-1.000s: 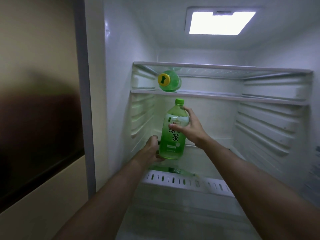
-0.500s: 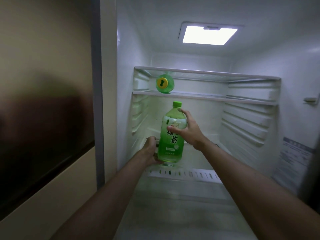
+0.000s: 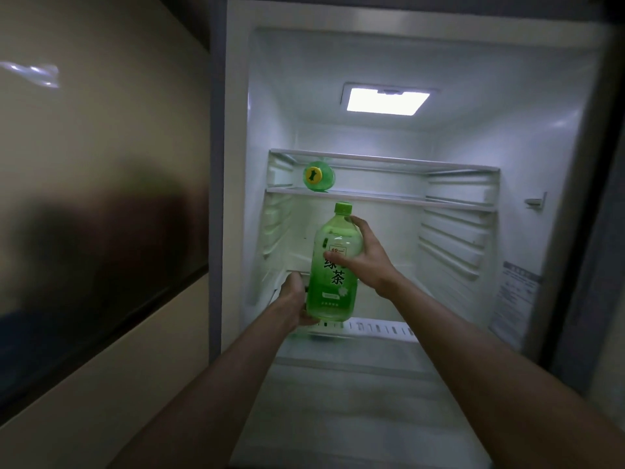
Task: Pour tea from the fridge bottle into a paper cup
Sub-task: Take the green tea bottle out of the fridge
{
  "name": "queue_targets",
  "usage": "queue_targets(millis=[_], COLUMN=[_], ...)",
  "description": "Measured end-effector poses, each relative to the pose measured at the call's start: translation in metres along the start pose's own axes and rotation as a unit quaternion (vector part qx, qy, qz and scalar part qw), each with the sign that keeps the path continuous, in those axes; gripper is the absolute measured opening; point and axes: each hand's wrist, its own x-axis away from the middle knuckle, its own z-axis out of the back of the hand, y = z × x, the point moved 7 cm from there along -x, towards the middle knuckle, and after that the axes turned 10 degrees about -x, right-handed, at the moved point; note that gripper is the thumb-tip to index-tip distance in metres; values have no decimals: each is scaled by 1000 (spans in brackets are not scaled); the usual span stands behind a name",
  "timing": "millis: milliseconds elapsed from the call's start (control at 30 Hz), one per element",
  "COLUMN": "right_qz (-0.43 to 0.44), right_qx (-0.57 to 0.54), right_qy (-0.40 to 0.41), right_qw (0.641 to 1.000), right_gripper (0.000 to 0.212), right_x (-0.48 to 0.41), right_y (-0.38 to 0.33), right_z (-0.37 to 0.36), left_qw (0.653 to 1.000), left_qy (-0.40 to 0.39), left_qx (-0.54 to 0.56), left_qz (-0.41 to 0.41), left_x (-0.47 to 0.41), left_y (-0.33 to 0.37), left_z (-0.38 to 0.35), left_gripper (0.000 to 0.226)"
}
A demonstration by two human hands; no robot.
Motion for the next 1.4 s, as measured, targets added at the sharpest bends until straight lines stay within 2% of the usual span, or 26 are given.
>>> queue_targets(millis=[233, 633, 767, 1400], right_qz=[7, 20, 13, -17], right_qx=[-4, 9, -6, -15], right_qy=[1, -25, -34, -13], right_qw=[1000, 999, 999, 1000], right_gripper=[81, 85, 92, 89], right_x=[62, 163, 191, 375], right_y=[-40, -129, -151, -233], right_z=[7, -9, -17, -72], left_qw=[1000, 999, 999, 998], left_qy=[20, 36, 31, -21], left_qx=[5, -27, -18, -55], left_qz=[-7, -2, -4, 29], left_x=[82, 226, 263, 445], left_y=[-12, -23, -27, -94], left_z=[-5, 4, 12, 67], left_gripper=[37, 41, 38, 29])
